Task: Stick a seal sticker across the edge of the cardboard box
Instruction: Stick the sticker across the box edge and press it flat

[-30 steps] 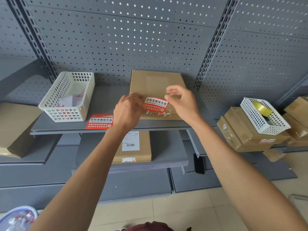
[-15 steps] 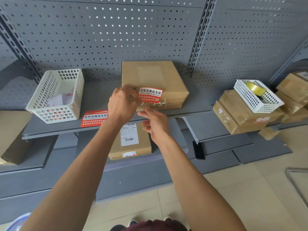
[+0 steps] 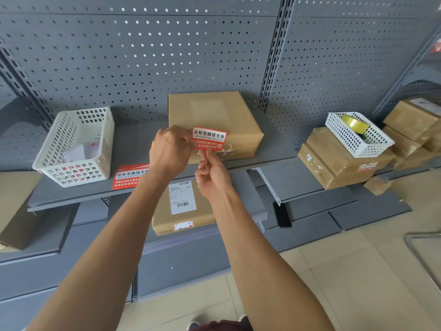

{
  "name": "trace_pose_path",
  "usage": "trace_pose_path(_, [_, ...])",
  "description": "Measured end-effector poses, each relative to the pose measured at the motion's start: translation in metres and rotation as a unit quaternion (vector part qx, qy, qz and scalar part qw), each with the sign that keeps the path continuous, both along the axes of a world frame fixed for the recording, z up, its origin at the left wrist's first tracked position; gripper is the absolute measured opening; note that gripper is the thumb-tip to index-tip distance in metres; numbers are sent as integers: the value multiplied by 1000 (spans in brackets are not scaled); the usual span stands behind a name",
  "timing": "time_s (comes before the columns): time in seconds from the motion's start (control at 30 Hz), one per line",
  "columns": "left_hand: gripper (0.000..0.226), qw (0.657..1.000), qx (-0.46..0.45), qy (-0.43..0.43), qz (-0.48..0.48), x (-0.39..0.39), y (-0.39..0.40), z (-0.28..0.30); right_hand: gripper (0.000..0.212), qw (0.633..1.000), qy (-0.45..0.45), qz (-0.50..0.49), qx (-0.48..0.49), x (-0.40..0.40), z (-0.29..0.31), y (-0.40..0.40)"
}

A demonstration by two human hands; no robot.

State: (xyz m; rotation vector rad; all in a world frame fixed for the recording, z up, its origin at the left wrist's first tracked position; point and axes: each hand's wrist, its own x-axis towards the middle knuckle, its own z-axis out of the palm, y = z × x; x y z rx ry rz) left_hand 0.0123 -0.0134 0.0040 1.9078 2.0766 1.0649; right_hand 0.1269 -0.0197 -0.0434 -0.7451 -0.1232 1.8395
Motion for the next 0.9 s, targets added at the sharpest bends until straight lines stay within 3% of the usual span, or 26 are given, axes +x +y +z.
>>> trace_pose_path(0.53, [18,999,-8,-38,-8,6,-8,1,5,1000,-2,-23,1,-3,0,-5])
trace_pose_path(0.9, [15,1000,1,-25,-17,3,-5,-1,20,996,3,-77,-51,18,4,-4])
